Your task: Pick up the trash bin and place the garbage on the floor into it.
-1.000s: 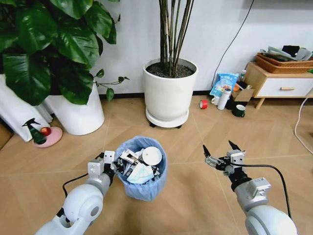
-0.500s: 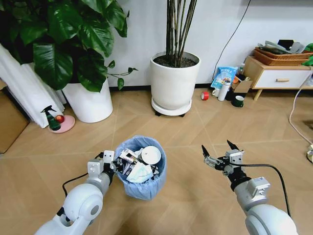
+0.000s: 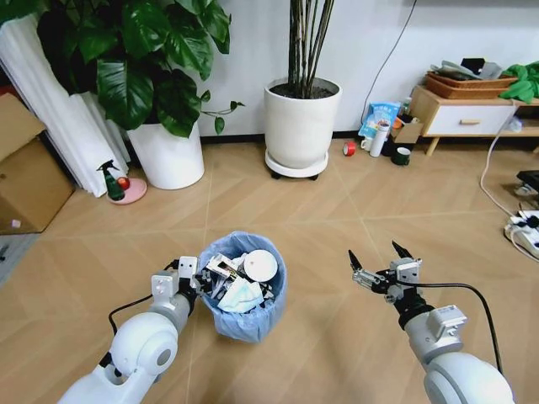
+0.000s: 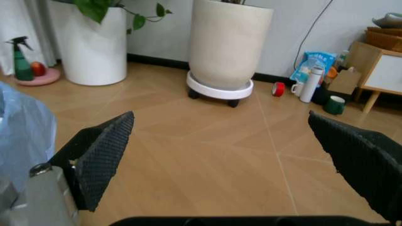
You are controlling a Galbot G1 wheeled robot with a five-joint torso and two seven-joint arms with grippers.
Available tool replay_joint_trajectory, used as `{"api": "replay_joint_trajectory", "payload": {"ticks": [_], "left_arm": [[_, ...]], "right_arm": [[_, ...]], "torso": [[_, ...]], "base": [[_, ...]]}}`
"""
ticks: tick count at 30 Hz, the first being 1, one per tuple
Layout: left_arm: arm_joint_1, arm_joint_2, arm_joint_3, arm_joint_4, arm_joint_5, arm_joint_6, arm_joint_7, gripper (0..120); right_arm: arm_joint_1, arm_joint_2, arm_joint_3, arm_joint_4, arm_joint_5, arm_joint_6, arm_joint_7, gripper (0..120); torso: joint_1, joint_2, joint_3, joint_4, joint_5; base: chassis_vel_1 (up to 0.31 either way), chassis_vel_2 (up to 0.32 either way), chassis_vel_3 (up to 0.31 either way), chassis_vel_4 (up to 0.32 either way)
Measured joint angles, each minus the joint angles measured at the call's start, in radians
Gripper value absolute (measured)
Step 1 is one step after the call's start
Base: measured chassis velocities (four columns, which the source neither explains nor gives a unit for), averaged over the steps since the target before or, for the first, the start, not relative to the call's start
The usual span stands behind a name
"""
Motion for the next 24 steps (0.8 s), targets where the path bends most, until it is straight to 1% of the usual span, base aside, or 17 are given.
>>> {"api": "replay_joint_trajectory", "payload": {"ticks": [2,3,9,16,19,21,22,24], "left_arm": [[0.000,0.001,-0.002,-0.002,0.000,0.000,0.000,0],[0.000,0.001,-0.002,-0.003,-0.001,0.000,0.000,0],[-0.001,0.003,-0.002,-0.003,-0.004,0.000,-0.001,0],[-0.007,-0.003,0.005,0.002,-0.003,0.000,0.000,0],[-0.009,-0.003,0.006,0.003,-0.003,0.000,0.000,0],[-0.013,0.000,0.006,0.003,-0.005,0.000,0.000,0],[-0.014,0.001,0.005,0.004,-0.006,0.000,0.000,0],[-0.015,0.003,0.003,0.004,-0.007,0.000,0.000,0]], "right_arm": [[0.001,-0.003,0.002,0.000,0.001,0.000,0.000,100],[0.001,-0.005,0.005,0.000,0.002,0.000,-0.001,100],[-0.007,-0.001,0.020,-0.001,0.006,0.007,-0.011,100],[-0.012,0.002,0.028,-0.006,0.007,0.011,-0.016,100],[-0.009,0.000,0.030,-0.009,0.011,0.011,-0.016,100],[-0.002,-0.005,0.031,-0.011,0.018,0.010,-0.016,100],[0.002,-0.006,0.031,-0.013,0.020,0.009,-0.016,100],[0.004,-0.006,0.031,-0.014,0.021,0.009,-0.016,100]], "torso": [[0.000,0.000,0.000,0.0001,0.0001],[0.000,0.000,0.000,0.0000,-0.0006],[0.000,0.000,0.000,-0.0001,0.0000],[0.000,0.000,0.000,-0.0001,-0.0006],[0.000,0.000,0.000,-0.0001,0.0000],[0.000,0.000,0.000,-0.0001,-0.0006],[0.000,0.000,0.000,-0.0002,0.0001],[0.000,0.000,0.000,0.0001,-0.0006]], "base": [[0.386,-0.236,-0.372,0.246],[0.362,-0.236,-0.372,0.240],[0.370,-0.238,-0.375,0.223],[0.371,-0.240,-0.372,0.236],[0.365,-0.238,-0.381,0.257],[0.374,-0.235,-0.368,0.229],[0.389,-0.260,-0.381,0.238],[0.356,-0.260,-0.381,0.251]]}}
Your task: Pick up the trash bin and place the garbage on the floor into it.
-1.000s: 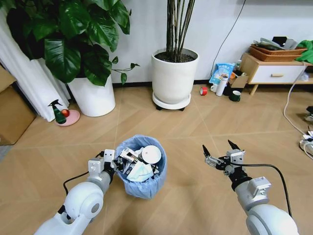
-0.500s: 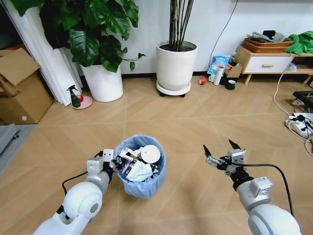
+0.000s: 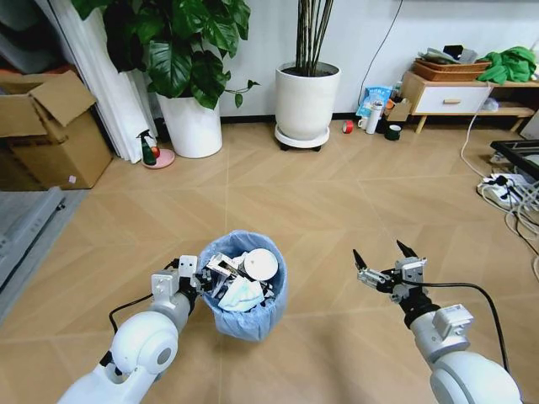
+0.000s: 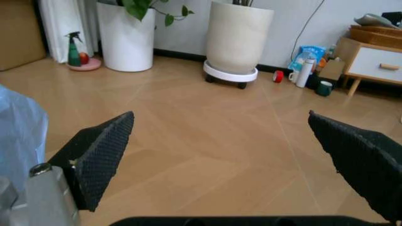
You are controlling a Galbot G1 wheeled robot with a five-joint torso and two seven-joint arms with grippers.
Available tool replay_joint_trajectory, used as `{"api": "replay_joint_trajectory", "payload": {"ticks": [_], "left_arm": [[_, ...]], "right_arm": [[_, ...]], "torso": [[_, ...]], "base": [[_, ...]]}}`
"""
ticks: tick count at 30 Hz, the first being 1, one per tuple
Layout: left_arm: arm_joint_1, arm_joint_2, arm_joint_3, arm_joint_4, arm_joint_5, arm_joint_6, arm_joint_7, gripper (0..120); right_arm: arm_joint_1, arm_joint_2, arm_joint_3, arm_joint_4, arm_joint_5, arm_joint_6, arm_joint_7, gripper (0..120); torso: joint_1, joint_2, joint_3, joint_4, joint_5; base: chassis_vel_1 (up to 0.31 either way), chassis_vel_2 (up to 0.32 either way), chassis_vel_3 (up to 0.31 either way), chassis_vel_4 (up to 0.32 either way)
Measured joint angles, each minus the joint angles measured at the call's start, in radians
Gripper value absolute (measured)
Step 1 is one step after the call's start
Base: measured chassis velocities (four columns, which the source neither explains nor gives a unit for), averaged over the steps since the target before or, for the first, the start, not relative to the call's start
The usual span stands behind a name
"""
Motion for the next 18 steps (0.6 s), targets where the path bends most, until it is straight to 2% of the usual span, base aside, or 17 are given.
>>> {"api": "replay_joint_trajectory", "payload": {"ticks": [10,11,18], "left_arm": [[0.005,-0.001,-0.001,-0.002,-0.001,0.000,0.000,0],[0.007,-0.002,-0.001,-0.002,0.000,0.000,0.000,0],[0.020,-0.011,-0.005,-0.007,0.007,-0.001,-0.010,0]], "right_arm": [[-0.005,0.002,0.005,-0.005,0.002,-0.001,-0.001,100],[-0.005,0.002,0.007,-0.005,0.002,-0.001,-0.001,100],[-0.011,0.001,0.009,-0.005,0.016,0.008,-0.006,100]], "torso": [[0.000,0.000,0.000,-0.0001,0.0008],[0.000,0.000,0.000,-0.0001,-0.0001],[0.000,0.000,0.000,-0.0002,0.0005]], "base": [[0.352,-0.305,-0.360,0.304],[0.313,-0.330,-0.333,0.313],[0.301,-0.291,-0.300,0.309]]}}
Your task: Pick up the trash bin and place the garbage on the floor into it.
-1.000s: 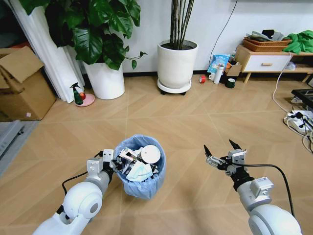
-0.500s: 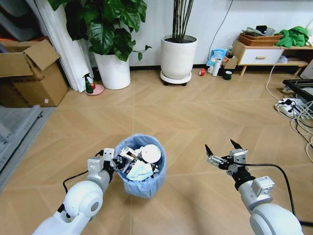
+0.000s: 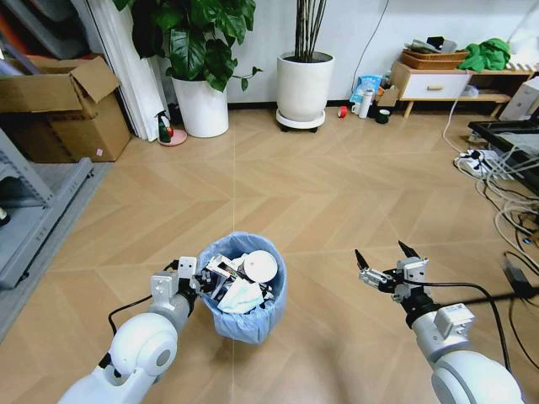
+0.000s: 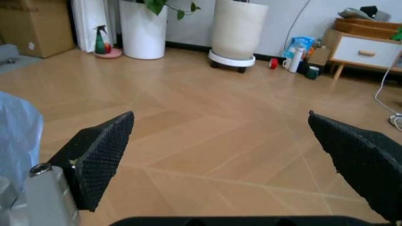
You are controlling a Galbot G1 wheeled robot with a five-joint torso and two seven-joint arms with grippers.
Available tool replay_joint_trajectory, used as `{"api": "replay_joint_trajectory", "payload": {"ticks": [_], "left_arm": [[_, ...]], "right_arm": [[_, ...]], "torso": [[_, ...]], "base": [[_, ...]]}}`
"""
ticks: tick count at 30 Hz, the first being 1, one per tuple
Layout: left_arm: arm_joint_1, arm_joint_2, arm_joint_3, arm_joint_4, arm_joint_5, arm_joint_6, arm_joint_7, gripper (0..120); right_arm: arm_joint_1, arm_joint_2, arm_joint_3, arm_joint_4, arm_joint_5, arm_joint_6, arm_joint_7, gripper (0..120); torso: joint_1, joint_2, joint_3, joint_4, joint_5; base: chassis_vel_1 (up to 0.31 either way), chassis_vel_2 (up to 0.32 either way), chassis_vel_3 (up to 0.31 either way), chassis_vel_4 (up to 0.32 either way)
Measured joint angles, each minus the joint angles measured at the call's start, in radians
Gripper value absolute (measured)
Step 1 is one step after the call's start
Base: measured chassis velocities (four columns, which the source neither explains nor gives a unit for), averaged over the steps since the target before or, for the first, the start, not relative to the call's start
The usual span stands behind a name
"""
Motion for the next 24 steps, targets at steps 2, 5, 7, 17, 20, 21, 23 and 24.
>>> {"api": "replay_joint_trajectory", "payload": {"ticks": [2,5,7,17,20,21,23,24], "left_arm": [[0.000,-0.002,-0.001,0.001,0.000,0.000,-0.007,0],[-0.002,-0.008,-0.004,0.005,-0.006,-0.002,-0.032,0],[-0.003,-0.010,-0.004,0.006,-0.014,-0.001,-0.050,0],[-0.020,-0.044,-0.032,0.072,-0.118,0.013,-0.306,0],[-0.029,-0.050,-0.050,0.109,-0.139,0.020,-0.339,0],[-0.029,-0.050,-0.050,0.109,-0.139,0.020,-0.339,0],[-0.038,-0.059,-0.057,0.134,-0.162,0.019,-0.349,0],[-0.045,-0.067,-0.059,0.153,-0.168,0.016,-0.352,0]], "right_arm": [[0.001,0.000,0.000,0.000,0.004,0.001,0.000,100],[0.008,-0.005,-0.001,0.000,0.008,0.002,0.001,100],[0.010,-0.007,0.000,0.000,0.009,0.002,0.002,100],[0.001,0.005,0.009,0.000,0.010,0.003,0.007,100],[-0.001,0.007,0.012,0.000,0.008,0.004,0.008,100],[-0.001,0.007,0.012,0.000,0.008,0.004,0.008,100],[-0.002,0.007,0.013,0.001,0.008,0.004,0.009,100],[-0.003,0.006,0.015,0.002,0.007,0.004,0.009,100]], "torso": [[0.000,0.000,0.000,0.0001,-0.0005],[0.000,0.000,0.000,0.0000,0.0000],[0.000,0.000,0.000,-0.0001,-0.0001],[0.001,0.000,0.001,0.0002,0.0001],[0.000,0.000,0.000,0.0002,0.0000],[0.000,0.000,0.000,0.0002,0.0000],[0.000,0.000,0.000,0.0000,-0.0002],[0.000,0.000,0.000,0.0001,-0.0004]], "base": [[0.211,-0.211,-0.207,0.209],[0.084,-0.036,-0.146,0.101],[0.000,-0.014,-0.051,0.032],[-0.049,0.026,0.037,-0.035],[0.000,0.000,0.000,0.000],[0.000,0.000,0.000,0.000],[0.000,0.000,0.000,0.000],[0.000,0.000,0.000,0.000]]}}
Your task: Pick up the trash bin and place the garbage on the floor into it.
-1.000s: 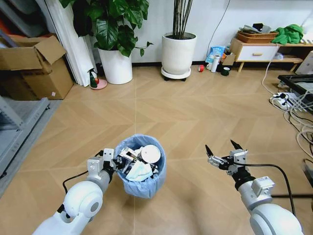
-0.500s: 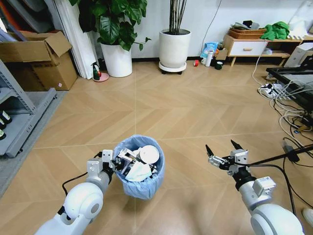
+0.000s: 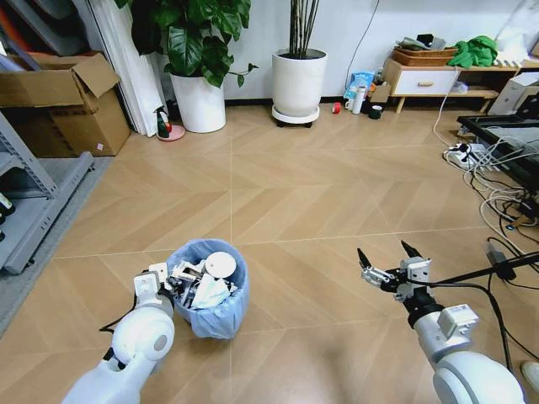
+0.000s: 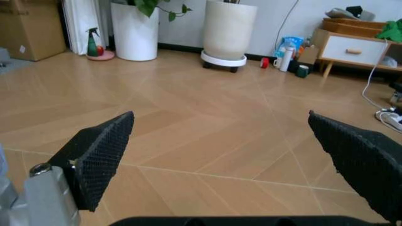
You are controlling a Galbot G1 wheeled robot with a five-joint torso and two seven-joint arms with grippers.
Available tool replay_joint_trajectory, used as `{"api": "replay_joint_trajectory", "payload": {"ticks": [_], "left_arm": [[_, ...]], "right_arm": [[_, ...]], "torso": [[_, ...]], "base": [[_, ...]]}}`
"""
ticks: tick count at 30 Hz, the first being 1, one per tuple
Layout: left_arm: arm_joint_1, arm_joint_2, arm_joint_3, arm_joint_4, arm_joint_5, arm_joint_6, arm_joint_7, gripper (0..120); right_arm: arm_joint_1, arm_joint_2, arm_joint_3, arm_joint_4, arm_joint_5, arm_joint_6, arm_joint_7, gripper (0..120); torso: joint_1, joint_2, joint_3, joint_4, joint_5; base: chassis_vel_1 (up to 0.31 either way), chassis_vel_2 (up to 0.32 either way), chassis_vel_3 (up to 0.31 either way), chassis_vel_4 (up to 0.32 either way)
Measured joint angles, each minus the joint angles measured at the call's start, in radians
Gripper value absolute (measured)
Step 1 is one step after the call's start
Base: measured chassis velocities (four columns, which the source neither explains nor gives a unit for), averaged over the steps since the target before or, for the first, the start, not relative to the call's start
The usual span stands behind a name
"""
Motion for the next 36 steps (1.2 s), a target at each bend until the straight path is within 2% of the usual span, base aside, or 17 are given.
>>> {"api": "replay_joint_trajectory", "payload": {"ticks": [14,25,27,30,32,34,35,36], "left_arm": [[-0.070,-0.037,-0.003,0.137,0.001,-0.061,0.012,0],[-0.073,-0.043,-0.009,0.159,-0.001,-0.056,0.017,0],[-0.075,-0.044,-0.009,0.160,-0.002,-0.055,0.015,3],[-0.082,-0.044,-0.004,0.165,-0.003,-0.054,0.004,18],[-0.084,-0.044,-0.003,0.166,-0.003,-0.054,0.001,20],[-0.086,-0.044,0.000,0.166,-0.006,-0.054,-0.009,32],[-0.086,-0.044,0.000,0.166,-0.006,-0.054,-0.009,32],[-0.086,-0.044,0.000,0.163,-0.008,-0.054,-0.012,37]], "right_arm": [[-0.022,-0.001,0.022,0.007,0.002,0.013,0.000,100],[-0.018,-0.007,0.033,0.007,0.012,0.017,-0.001,100],[-0.018,-0.007,0.035,0.007,0.013,0.017,-0.001,100],[-0.020,-0.007,0.043,0.008,0.016,0.019,-0.002,100],[-0.020,-0.007,0.045,0.008,0.017,0.019,-0.003,100],[-0.022,-0.007,0.051,0.010,0.018,0.020,-0.003,100],[-0.022,-0.007,0.051,0.010,0.018,0.020,-0.003,100],[-0.022,-0.009,0.053,0.011,0.020,0.020,-0.003,100]], "torso": [[0.000,0.000,0.000,-0.0001,0.0003],[0.000,0.000,0.000,0.0000,0.0003],[0.000,0.000,0.000,0.0001,0.0003],[0.000,0.000,0.000,0.0000,0.0004],[0.000,0.000,0.000,0.0000,0.0001],[0.000,0.000,0.000,0.0000,0.0005],[0.000,0.000,0.000,0.0000,0.0005],[0.000,0.000,0.000,0.0000,0.0001]], "base": [[0.000,0.000,0.000,0.000],[0.000,0.000,0.000,0.000],[0.000,0.000,0.000,0.000],[0.000,0.000,0.000,0.000],[0.000,0.000,0.000,0.000],[0.000,0.000,0.000,0.000],[0.000,0.000,0.000,0.000],[0.000,0.000,0.000,0.000]]}}
